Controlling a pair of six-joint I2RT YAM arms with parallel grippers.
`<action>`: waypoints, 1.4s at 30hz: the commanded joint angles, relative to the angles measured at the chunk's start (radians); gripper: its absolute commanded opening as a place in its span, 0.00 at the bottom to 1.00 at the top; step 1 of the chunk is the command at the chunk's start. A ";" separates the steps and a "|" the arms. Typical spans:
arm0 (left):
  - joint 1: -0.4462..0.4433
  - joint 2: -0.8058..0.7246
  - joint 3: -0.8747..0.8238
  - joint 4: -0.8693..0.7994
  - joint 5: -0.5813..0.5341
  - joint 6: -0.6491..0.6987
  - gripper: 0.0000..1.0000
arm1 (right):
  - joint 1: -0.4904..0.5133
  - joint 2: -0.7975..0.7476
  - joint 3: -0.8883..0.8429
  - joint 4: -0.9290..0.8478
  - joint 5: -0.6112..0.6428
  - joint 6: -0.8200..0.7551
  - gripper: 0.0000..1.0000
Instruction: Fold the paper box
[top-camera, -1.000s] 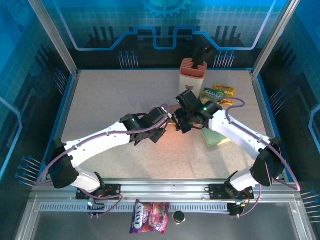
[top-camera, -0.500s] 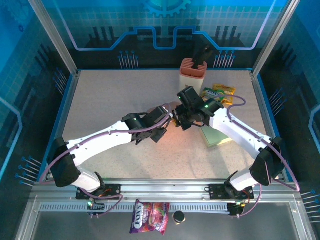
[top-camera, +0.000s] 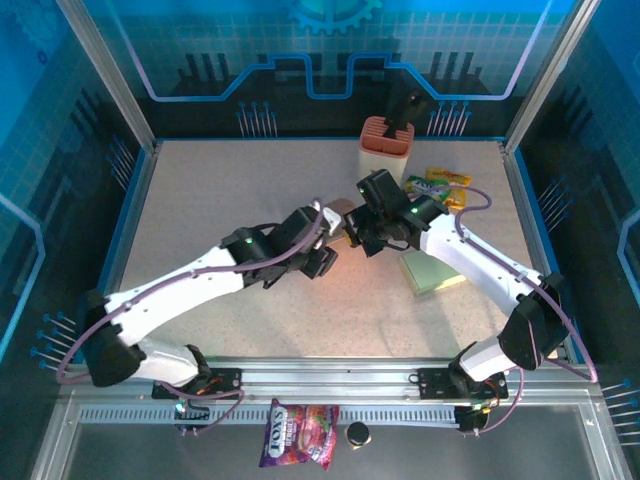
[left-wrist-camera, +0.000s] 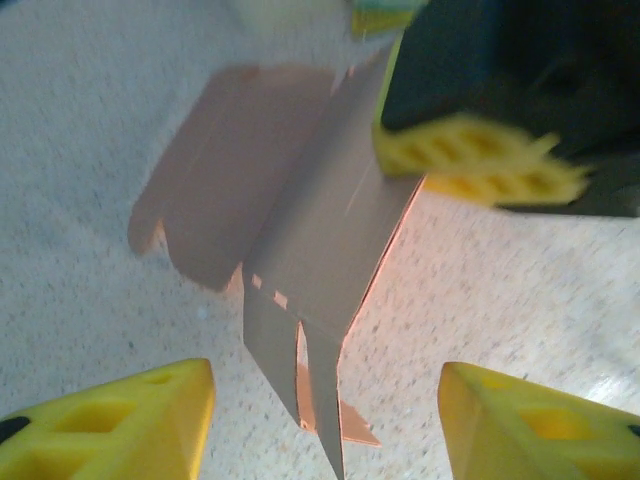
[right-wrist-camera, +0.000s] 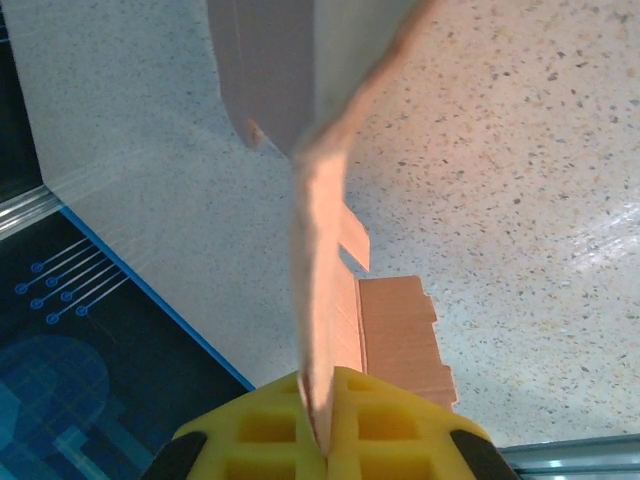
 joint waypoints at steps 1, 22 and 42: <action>0.049 -0.092 0.042 0.091 0.060 -0.047 0.64 | -0.015 -0.010 0.057 0.007 0.035 -0.069 0.00; 0.550 -0.112 -0.039 0.156 0.576 -0.441 0.56 | -0.017 -0.139 0.314 -0.334 -0.095 -0.092 0.00; 0.612 -0.027 0.006 -0.009 0.759 -0.603 0.49 | -0.017 0.249 0.141 0.292 -0.094 -0.043 0.00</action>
